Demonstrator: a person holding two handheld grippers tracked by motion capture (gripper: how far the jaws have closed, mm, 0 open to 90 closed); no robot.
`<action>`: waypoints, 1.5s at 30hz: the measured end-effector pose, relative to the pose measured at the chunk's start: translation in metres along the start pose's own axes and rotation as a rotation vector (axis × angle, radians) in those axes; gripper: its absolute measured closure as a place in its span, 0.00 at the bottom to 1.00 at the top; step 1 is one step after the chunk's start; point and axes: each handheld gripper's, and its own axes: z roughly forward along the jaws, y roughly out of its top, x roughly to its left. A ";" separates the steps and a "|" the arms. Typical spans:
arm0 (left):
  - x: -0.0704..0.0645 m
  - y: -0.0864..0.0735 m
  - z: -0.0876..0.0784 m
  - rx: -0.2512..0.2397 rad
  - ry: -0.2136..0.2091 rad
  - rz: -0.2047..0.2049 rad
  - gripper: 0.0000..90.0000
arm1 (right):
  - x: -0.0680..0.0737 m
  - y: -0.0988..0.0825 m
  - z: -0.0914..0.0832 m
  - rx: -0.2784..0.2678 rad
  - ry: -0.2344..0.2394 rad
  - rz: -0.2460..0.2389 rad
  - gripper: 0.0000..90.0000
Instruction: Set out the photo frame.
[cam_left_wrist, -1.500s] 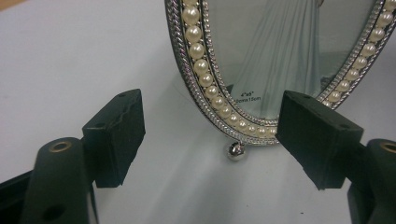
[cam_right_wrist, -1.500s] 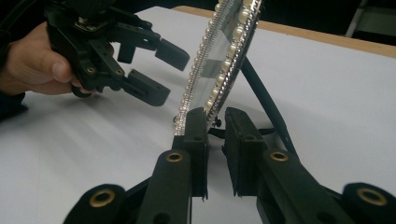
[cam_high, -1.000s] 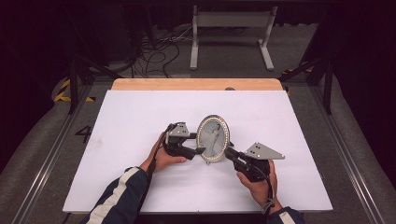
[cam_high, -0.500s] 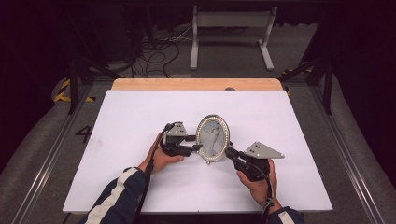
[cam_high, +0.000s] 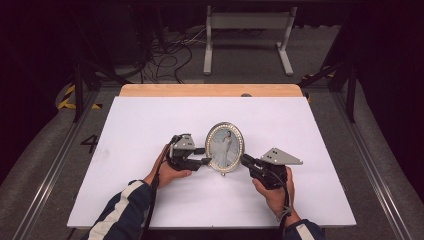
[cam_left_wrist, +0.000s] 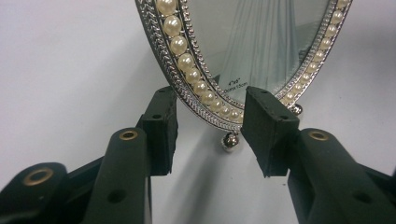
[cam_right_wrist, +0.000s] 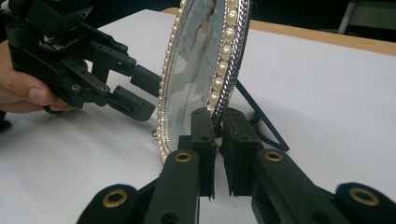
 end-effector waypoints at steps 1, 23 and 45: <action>0.000 0.000 -0.001 -0.015 0.006 0.004 0.58 | 0.001 0.000 0.001 0.001 -0.004 -0.003 0.92; -0.001 0.003 -0.004 -0.042 0.024 0.002 0.67 | -0.002 0.000 0.004 -0.008 -0.018 0.005 0.91; -0.003 0.005 -0.005 -0.092 0.044 -0.015 0.51 | -0.008 0.000 0.005 -0.008 -0.037 0.001 0.90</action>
